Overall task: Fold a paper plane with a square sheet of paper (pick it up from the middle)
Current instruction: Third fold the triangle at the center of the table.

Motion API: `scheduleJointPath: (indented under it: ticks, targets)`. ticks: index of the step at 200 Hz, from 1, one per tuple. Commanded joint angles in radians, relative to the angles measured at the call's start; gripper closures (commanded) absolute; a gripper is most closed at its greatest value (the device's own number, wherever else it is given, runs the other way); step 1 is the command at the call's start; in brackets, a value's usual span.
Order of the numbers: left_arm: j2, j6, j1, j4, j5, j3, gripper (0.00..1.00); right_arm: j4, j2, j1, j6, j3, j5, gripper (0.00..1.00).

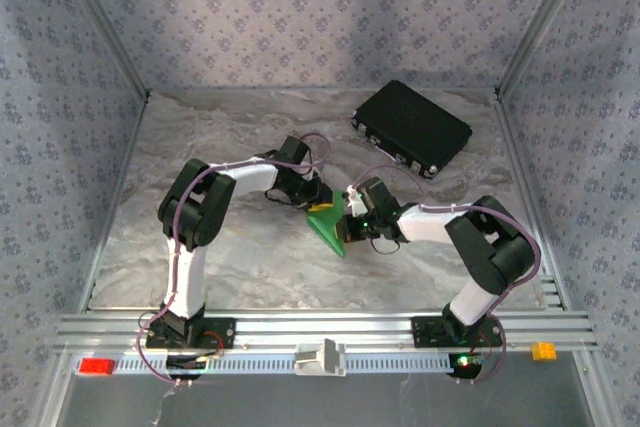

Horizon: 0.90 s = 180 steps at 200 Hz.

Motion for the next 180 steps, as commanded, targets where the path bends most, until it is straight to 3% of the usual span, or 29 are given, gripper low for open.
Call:
scheduleJointPath:
  ticks: [1,20,41,79,106,152,180]
  targets:
    - [-0.049,-0.003,0.005,-0.017,-0.027,0.048,0.67,-0.062,0.021,0.002,-0.015,0.011,0.036,1.0]
    - [-0.103,-0.02,0.004,-0.007,-0.049,0.047,0.62,-0.061,0.022,0.003,-0.013,0.013,0.036,1.0]
    - [-0.176,-0.065,0.005,0.049,-0.058,-0.02,0.63,-0.062,0.022,0.003,-0.011,0.017,0.034,1.0]
    - [-0.313,-0.231,-0.001,0.28,-0.025,-0.265,0.9,-0.069,0.018,0.002,-0.01,0.022,0.037,1.0]
    - [-0.373,-0.391,-0.024,0.53,0.002,-0.448,0.99,-0.073,0.014,0.001,-0.01,0.021,0.041,1.0]
    - [-0.346,-0.532,-0.072,0.785,0.019,-0.608,1.0,-0.072,0.01,0.001,-0.004,0.02,0.05,1.0]
    - [-0.329,-0.553,-0.074,0.842,0.009,-0.638,1.0,-0.077,0.009,0.003,-0.004,0.018,0.051,1.0]
